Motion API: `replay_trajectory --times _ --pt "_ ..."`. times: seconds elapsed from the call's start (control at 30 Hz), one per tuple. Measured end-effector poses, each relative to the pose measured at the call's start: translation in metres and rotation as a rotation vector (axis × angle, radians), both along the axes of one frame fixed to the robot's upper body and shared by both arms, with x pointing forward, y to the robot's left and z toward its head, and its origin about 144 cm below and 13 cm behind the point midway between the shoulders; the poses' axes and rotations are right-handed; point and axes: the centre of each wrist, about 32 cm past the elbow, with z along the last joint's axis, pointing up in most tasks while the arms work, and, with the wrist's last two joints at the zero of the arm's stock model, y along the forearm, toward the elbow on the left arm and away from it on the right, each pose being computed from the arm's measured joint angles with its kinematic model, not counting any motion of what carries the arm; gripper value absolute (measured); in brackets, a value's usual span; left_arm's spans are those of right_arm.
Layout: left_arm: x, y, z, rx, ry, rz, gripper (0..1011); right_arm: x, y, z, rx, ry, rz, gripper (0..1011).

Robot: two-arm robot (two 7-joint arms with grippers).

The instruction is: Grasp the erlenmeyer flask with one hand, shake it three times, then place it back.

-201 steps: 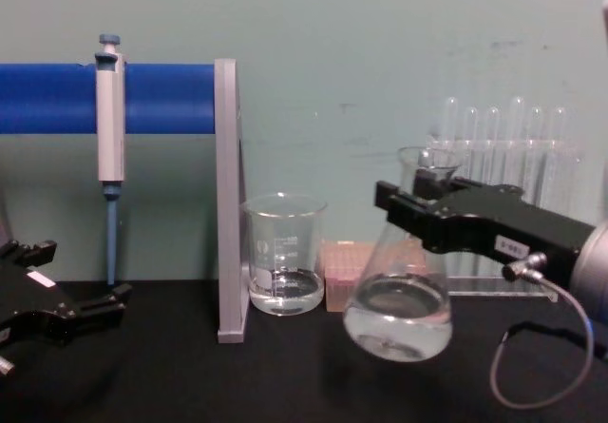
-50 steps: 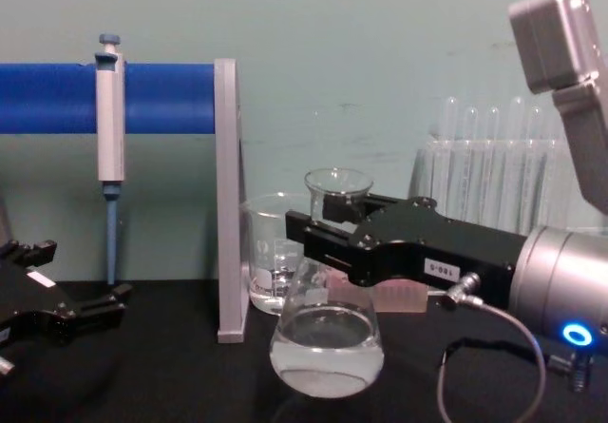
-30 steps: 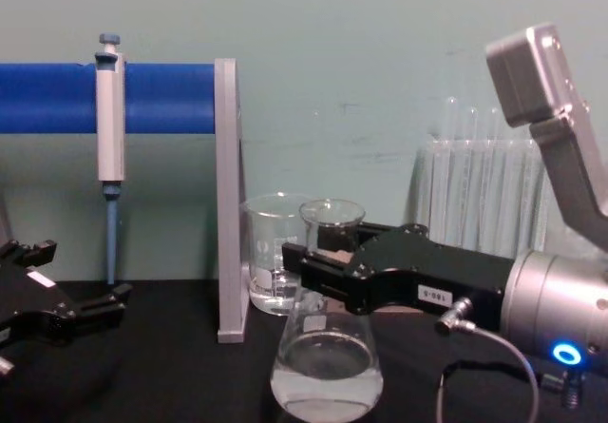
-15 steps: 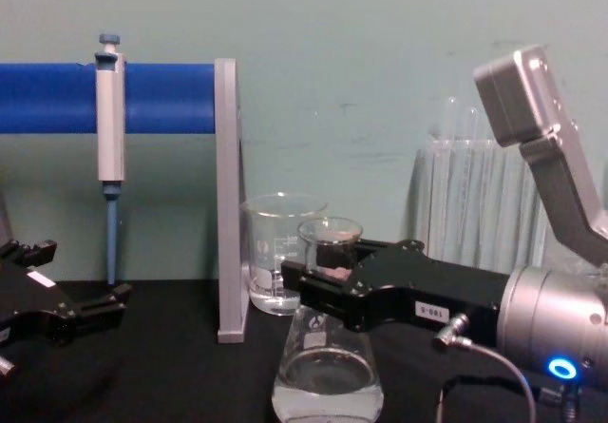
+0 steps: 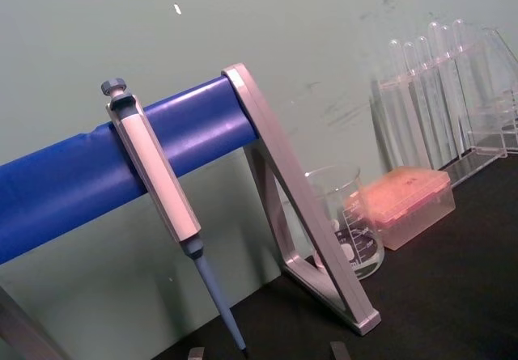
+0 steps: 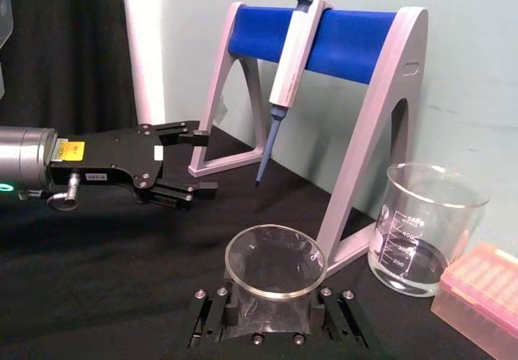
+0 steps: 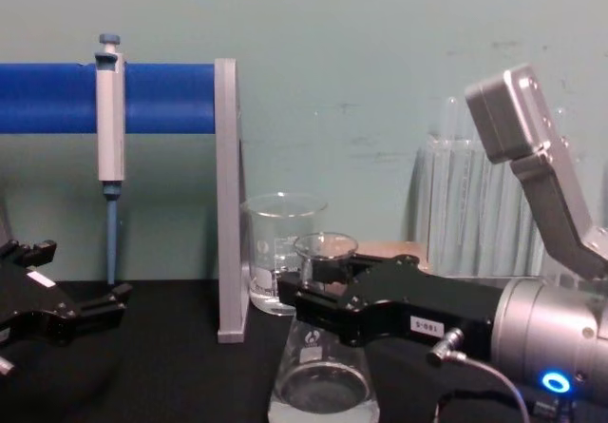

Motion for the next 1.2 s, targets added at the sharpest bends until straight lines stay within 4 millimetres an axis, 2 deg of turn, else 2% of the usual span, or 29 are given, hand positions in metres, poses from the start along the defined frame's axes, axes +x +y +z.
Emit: replay_trajectory --times 1.2 --pt "0.0 0.0 0.0 0.0 0.0 0.0 1001 0.0004 0.0016 -0.005 -0.014 0.033 0.006 450"
